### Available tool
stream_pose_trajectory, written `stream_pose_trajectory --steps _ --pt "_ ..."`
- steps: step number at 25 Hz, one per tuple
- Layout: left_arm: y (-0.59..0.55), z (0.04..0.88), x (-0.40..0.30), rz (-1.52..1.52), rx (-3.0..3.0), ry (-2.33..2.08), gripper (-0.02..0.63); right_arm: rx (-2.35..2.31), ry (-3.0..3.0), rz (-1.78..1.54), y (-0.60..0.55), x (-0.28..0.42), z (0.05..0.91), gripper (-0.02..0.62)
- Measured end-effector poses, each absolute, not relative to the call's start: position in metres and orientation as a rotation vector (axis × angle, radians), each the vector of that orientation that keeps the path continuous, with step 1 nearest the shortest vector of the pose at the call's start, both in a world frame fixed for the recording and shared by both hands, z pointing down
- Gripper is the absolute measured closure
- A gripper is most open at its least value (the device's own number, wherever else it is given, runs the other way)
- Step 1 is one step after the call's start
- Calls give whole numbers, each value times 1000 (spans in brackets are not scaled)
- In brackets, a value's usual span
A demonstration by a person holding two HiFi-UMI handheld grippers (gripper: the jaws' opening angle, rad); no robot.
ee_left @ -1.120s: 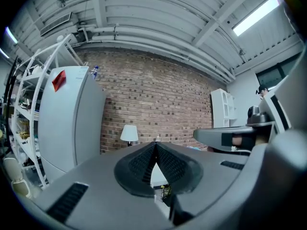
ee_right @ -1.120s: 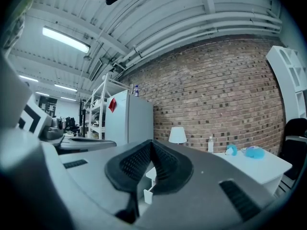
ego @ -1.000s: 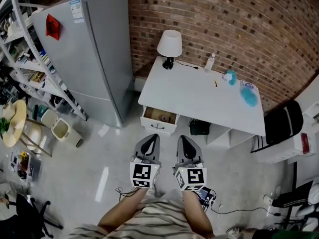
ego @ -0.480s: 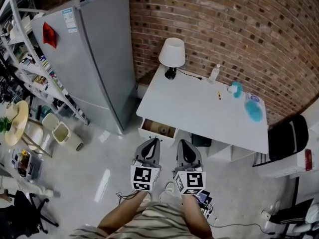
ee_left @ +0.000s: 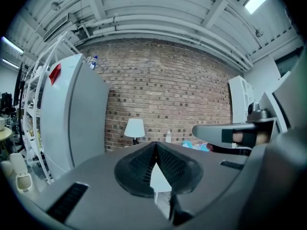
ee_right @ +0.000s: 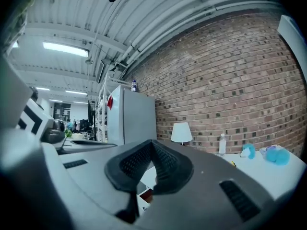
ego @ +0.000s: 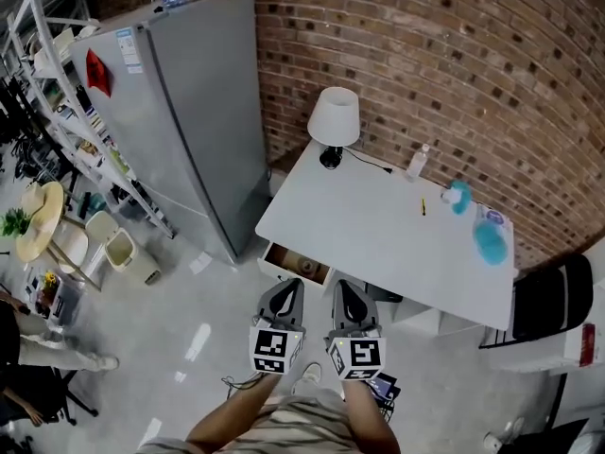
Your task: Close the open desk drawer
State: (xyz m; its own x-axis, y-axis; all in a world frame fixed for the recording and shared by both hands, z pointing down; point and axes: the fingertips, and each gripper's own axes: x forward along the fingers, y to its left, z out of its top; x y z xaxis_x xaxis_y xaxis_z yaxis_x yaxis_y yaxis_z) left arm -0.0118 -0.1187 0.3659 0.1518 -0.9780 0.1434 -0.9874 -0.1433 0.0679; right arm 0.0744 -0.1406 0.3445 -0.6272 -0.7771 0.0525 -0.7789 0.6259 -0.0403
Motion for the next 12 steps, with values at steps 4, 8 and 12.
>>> stream_pose_trajectory --steps 4,8,12 --pt "-124 377 -3 106 2227 -1960 600 1284 -2816 102 -148 78 354 594" --pt "-133 386 -6 106 2199 -1961 600 1247 -2823 118 -158 72 362 594" --pt "-135 398 -14 107 2178 -1941 600 1245 -2803 150 -165 64 376 594"
